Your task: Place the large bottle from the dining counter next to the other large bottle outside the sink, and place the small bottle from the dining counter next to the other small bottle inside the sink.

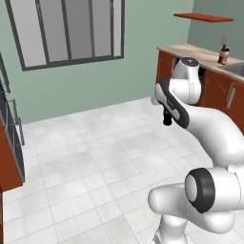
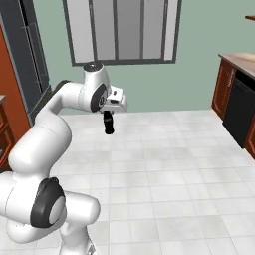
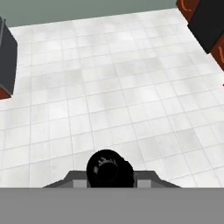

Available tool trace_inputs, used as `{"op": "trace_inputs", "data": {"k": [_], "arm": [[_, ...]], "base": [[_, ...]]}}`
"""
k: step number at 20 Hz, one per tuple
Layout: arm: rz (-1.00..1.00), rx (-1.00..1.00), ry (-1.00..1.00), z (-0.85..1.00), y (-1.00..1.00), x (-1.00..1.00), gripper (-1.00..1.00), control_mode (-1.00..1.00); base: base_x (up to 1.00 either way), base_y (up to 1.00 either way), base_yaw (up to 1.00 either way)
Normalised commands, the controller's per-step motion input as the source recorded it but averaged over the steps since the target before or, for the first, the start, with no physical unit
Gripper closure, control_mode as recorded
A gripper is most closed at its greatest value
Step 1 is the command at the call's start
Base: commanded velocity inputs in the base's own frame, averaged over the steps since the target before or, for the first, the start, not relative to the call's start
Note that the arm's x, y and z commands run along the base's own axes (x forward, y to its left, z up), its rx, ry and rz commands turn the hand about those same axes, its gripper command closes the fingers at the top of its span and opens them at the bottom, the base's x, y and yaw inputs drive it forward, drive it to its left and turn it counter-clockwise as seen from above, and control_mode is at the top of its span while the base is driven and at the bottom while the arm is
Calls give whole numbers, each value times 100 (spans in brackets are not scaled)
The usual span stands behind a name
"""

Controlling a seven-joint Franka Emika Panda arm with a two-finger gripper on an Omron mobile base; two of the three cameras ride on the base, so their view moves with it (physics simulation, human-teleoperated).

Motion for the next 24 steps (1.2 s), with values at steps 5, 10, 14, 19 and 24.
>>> {"op": "trace_inputs", "data": {"k": [5,10,14,19,24], "arm": [[0,0,0,0,0,0,100,100],[0,0,0,0,0,0,100,100],[0,0,0,0,0,0,100,100],[0,0,0,0,0,0,100,100],[0,0,0,0,0,0,100,100]], "base": [[69,15,-13],[20,0,-21],[5,-1,-23],[3,-2,-23],[3,-2,-23]]}}
